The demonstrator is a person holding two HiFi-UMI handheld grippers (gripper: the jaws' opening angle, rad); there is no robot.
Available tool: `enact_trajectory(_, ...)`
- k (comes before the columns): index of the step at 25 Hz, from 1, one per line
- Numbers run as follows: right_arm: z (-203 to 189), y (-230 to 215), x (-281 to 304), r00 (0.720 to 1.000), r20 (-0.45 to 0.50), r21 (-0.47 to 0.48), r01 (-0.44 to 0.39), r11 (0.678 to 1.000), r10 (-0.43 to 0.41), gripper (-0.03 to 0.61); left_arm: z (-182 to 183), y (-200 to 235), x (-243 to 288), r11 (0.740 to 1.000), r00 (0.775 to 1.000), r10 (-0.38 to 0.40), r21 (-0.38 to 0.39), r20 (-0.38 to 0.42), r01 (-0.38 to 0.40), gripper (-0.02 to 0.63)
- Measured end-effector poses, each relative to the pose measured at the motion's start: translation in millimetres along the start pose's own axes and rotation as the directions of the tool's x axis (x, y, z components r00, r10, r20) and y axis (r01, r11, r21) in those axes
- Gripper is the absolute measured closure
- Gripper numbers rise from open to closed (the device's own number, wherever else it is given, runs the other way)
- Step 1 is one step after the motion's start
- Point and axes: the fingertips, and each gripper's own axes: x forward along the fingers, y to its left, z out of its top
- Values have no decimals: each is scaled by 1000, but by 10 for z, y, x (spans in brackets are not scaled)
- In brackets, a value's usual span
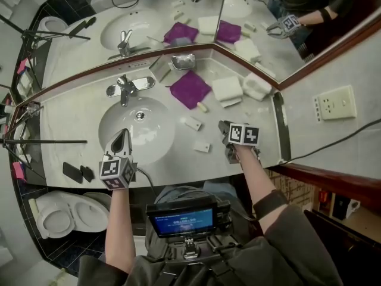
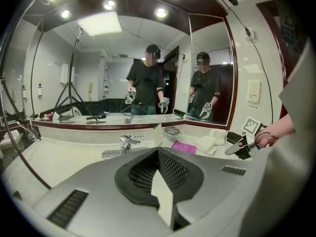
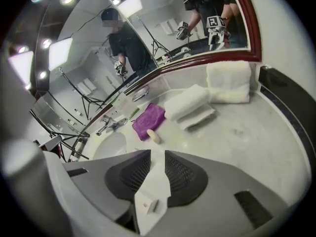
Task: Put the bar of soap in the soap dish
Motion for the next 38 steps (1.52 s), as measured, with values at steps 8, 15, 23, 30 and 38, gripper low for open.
enact_trajectory(8, 102, 238, 202, 999, -28, -50, -27, 998, 26, 373, -71, 0, -21, 1000, 1000, 4, -4, -13, -4, 613)
enact_trajectory(15, 218, 325, 465, 995, -101, -256, -13, 967, -13, 356, -140, -5, -45, 1000, 1000, 9, -5, -28, -9, 613)
enact_trajectory(23, 395, 280, 831, 979, -166, -554, 10, 833, -122, 359, -260, 46, -78, 999, 999, 32, -9, -36, -32, 613)
enact_trajectory(30, 375, 288, 1220, 964, -215, -693, -37, 720, -157, 387, -324, 5, -43, 999, 998, 31, -7, -55, -31, 613)
enact_trajectory(38, 419, 416, 1327, 963, -210, -699, -27, 714, -170, 477, -314, 81, 72, 999, 998, 39, -10, -45, -39, 613)
